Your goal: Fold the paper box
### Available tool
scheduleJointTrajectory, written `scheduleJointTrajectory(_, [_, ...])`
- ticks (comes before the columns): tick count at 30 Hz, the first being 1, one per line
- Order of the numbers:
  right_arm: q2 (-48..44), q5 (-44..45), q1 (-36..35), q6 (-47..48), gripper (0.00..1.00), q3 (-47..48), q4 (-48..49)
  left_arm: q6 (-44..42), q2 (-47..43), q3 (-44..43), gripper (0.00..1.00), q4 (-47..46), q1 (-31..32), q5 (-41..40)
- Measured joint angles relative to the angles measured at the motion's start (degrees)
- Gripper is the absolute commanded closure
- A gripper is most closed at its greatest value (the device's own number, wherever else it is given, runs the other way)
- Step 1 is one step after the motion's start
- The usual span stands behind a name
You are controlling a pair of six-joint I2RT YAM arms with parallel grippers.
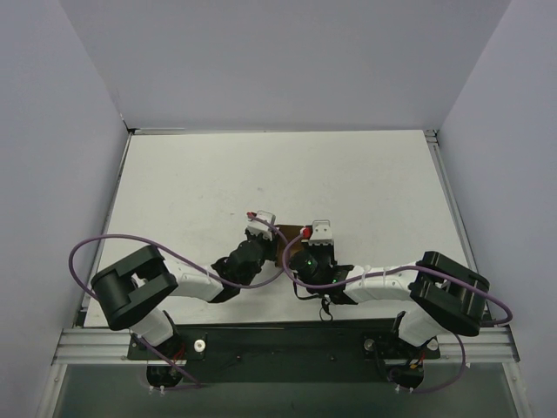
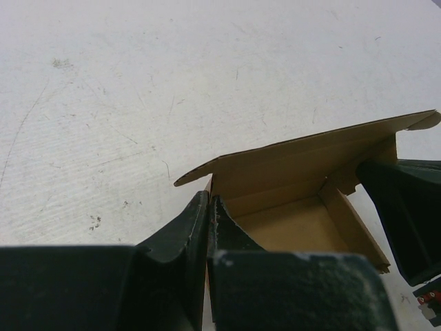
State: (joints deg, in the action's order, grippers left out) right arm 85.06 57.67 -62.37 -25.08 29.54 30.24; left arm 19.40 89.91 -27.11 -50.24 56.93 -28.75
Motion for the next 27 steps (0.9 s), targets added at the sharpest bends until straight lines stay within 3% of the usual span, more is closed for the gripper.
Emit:
scheduleJointTrajectory(16, [-1.20, -0.13, -0.17, -5.16, 1.00, -1.01, -0.76, 3.78, 0.20, 4.92, 1.00, -7.63, 2.32, -0.81])
scheduleJointTrajectory(27, [-1.20, 1.29, -0.79, -7.93, 1.00, -1.01, -2.80, 1.51, 0.31, 4.90, 1.00, -8.28, 2.36, 1.14])
